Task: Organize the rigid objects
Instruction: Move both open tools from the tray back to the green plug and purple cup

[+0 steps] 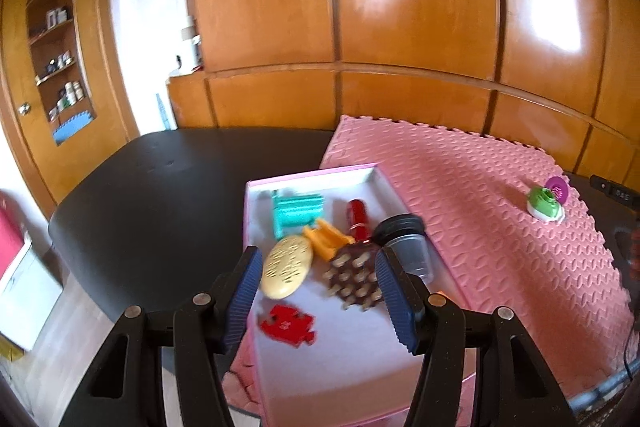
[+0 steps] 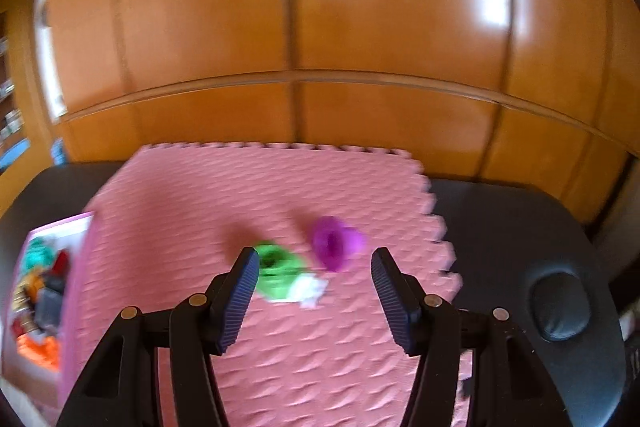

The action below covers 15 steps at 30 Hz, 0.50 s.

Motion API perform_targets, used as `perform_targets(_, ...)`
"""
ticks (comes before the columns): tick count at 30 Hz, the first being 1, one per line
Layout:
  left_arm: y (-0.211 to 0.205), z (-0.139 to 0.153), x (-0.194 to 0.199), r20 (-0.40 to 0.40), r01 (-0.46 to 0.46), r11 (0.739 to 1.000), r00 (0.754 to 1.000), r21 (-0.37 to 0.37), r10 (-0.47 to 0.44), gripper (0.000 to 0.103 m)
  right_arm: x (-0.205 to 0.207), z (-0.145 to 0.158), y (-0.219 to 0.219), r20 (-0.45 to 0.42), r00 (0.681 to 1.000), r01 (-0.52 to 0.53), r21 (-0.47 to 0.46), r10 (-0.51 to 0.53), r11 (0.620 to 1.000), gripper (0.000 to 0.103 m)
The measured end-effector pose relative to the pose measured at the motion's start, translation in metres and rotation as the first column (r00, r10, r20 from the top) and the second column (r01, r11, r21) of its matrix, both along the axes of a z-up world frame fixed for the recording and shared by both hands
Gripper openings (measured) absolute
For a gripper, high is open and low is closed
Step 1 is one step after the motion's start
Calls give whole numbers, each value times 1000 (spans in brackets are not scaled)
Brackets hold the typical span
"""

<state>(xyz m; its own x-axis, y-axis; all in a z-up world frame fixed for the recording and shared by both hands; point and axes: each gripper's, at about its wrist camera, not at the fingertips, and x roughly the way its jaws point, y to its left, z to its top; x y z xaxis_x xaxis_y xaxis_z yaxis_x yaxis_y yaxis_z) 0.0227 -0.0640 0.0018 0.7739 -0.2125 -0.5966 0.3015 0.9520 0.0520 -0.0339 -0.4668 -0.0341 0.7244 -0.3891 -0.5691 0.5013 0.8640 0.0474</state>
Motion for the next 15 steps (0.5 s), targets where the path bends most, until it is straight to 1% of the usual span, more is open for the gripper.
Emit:
perform_targets(2,-12,2,-2,4,27,1000,1000,11,-27,60,-11,-11,-20,15,998,68,47,-69,997,59)
perform_targets(3,-19,4,-2,4,44,999,999,16,-44,60,-14,-19,-32,-13,993,117,92,-117,989,59)
perform_targets(4,-24,4,-2,4,54,998,999,17,-55,60,-14,-20,-39,-26,991,137,115,-135,984,59)
perform_targets(5,-31,5,-2,6,68,997,998,20,-68,60,-19,-19,-47,1,988,150,152,-152,977,59)
perform_targets(7,-43,7,-2,6,90,996,996,25,-90,60,-23,-18,-54,21,983,175,187,-182,967,59)
perform_targets(11,-68,7,-3,0,139,990,990,35,-139,60,-30,-20,-64,30,978,192,272,-207,943,59)
perform_targets(15,-93,6,-3,-9,187,981,982,44,-186,60,-32,-22,-67,26,975,203,304,-221,931,59)
